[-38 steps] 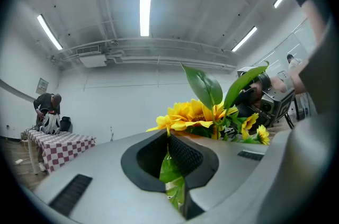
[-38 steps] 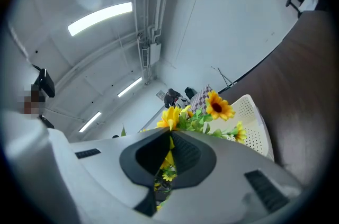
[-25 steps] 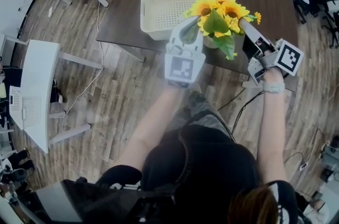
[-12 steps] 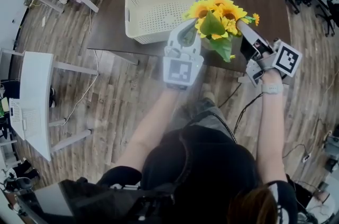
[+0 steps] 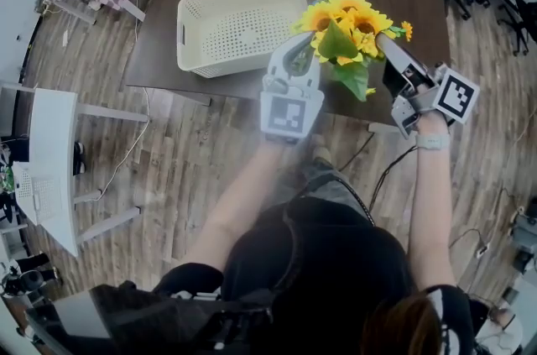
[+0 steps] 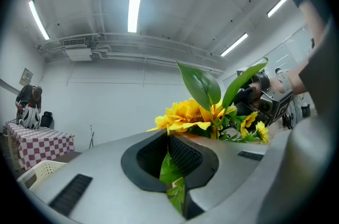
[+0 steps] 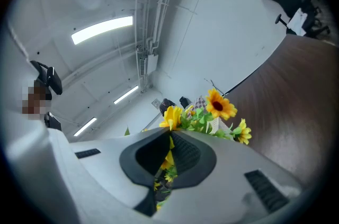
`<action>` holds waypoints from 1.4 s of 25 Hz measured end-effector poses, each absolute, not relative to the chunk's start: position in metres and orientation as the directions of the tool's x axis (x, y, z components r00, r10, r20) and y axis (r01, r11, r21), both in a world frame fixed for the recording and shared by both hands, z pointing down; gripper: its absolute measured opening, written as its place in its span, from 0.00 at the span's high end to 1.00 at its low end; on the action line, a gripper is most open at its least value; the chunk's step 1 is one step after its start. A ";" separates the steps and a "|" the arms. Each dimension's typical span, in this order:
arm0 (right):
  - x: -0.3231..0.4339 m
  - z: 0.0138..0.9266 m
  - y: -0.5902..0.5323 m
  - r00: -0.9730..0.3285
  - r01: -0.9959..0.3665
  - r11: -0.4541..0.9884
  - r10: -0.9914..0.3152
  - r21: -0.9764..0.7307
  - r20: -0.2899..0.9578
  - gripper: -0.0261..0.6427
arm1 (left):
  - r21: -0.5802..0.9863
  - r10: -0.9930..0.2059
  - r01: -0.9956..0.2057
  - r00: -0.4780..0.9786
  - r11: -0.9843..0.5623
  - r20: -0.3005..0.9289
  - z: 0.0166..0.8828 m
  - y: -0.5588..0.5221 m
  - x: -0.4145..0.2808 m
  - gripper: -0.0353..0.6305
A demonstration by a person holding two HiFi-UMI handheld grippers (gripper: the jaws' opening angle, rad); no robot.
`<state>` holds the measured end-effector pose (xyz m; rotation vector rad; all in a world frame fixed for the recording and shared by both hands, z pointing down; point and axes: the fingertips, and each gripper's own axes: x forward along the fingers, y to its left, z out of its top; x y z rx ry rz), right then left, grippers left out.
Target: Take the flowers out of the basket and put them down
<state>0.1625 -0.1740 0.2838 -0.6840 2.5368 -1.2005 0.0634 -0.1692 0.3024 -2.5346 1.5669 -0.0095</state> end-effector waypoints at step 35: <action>0.229 0.357 -0.170 -0.836 -0.370 0.492 -0.546 -0.788 0.052 0.96 | -0.137 -0.882 -0.872 0.469 -0.471 0.044 0.369 -0.172 0.128 0.94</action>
